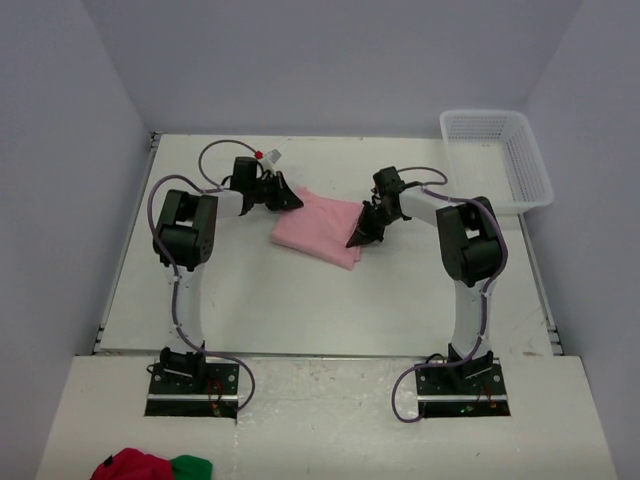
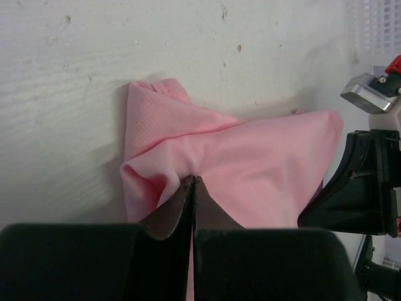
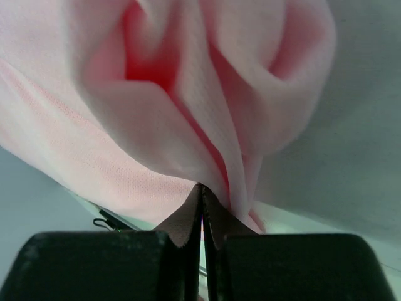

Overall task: Fold and stack the t-shirts
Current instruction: Smooth out wrinkles on the folded tshirt

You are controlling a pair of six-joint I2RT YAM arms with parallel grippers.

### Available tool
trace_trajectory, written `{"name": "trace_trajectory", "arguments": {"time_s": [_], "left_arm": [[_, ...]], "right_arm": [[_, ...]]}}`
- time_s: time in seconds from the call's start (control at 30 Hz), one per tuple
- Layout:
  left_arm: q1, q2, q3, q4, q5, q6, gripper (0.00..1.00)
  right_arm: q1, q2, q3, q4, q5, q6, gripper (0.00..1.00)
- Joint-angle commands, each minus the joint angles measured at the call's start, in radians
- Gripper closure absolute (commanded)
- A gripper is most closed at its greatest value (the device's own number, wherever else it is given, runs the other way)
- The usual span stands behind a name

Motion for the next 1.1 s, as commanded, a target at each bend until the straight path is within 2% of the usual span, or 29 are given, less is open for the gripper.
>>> {"name": "trace_trajectory", "arguments": {"time_s": [0.0, 0.17, 0.3, 0.5, 0.67, 0.83, 0.97, 1.07], "left_arm": [[0.017, -0.035, -0.097, -0.074, -0.104, 0.063, 1.00], [0.017, -0.104, -0.189, -0.009, -0.100, 0.047, 1.00], [0.008, -0.238, -0.265, 0.050, -0.080, 0.023, 1.00], [-0.043, -0.423, -0.260, 0.032, -0.118, 0.013, 1.00], [-0.078, -0.483, -0.249, -0.009, -0.141, -0.005, 1.00], [-0.144, -0.520, -0.302, -0.009, -0.184, -0.034, 1.00], [-0.197, -0.552, -0.393, 0.001, -0.231, -0.052, 1.00], [-0.204, -0.572, -0.445, 0.014, -0.241, -0.056, 1.00]], "right_arm": [[-0.004, -0.041, 0.021, -0.083, 0.168, -0.031, 1.00], [-0.006, -0.056, 0.056, -0.125, 0.215, -0.074, 1.00], [-0.006, -0.077, 0.105, -0.136, 0.222, -0.166, 1.00], [-0.003, -0.203, 0.128, -0.105, 0.152, -0.257, 1.00], [-0.004, -0.256, 0.165, -0.119, 0.116, -0.275, 1.00], [-0.009, -0.158, 0.339, -0.207, 0.120, -0.327, 1.00], [-0.019, 0.017, 0.529, -0.263, 0.089, -0.369, 1.00], [-0.033, 0.112, 0.602, -0.280, 0.020, -0.388, 1.00]]}}
